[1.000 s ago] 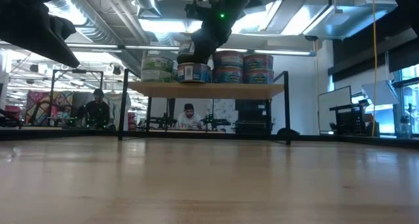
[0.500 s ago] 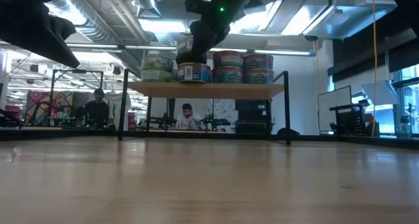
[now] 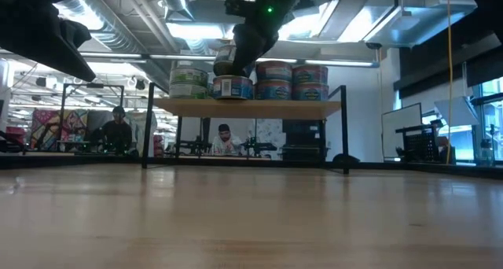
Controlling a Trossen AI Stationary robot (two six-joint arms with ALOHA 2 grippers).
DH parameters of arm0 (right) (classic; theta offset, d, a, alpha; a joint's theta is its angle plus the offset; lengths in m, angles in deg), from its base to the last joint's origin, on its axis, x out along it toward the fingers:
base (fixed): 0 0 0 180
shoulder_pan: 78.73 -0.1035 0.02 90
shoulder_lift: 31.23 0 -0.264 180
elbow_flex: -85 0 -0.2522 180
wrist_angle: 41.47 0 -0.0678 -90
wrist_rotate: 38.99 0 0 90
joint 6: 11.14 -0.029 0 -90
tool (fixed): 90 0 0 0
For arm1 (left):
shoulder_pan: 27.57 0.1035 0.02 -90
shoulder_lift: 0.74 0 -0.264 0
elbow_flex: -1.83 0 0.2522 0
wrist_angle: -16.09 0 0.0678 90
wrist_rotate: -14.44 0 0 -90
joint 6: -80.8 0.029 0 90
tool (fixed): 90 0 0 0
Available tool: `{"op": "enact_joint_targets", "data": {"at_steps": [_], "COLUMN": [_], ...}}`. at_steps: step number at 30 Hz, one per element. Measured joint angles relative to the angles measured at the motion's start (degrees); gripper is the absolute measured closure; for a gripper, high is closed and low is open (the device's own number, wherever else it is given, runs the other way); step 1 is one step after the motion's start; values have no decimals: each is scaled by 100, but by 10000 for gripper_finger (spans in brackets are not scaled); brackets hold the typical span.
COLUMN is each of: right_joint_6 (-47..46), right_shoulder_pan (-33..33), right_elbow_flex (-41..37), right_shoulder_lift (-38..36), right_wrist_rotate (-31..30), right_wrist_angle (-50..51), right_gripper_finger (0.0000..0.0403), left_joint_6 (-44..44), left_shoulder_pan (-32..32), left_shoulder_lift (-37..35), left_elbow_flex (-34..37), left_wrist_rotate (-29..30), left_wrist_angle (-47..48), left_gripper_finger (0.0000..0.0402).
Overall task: Stack canned seafood by type on shelf
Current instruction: Stack the blue pink tuna can with the blue pink tuna can on the shelf
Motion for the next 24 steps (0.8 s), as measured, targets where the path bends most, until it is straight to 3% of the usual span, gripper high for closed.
{"op": "enact_joint_targets", "data": {"at_steps": [24], "right_joint_6": [280], "right_shoulder_pan": [-1], "right_elbow_flex": [378], "right_shoulder_lift": [-4], "right_wrist_rotate": [-107], "right_wrist_angle": [231], "right_gripper_finger": [59], "left_joint_6": [-4], "left_shoulder_pan": [2], "left_shoulder_lift": [0], "left_elbow_flex": [0], "left_wrist_rotate": [-1], "left_wrist_angle": [4], "left_gripper_finger": [393]}}
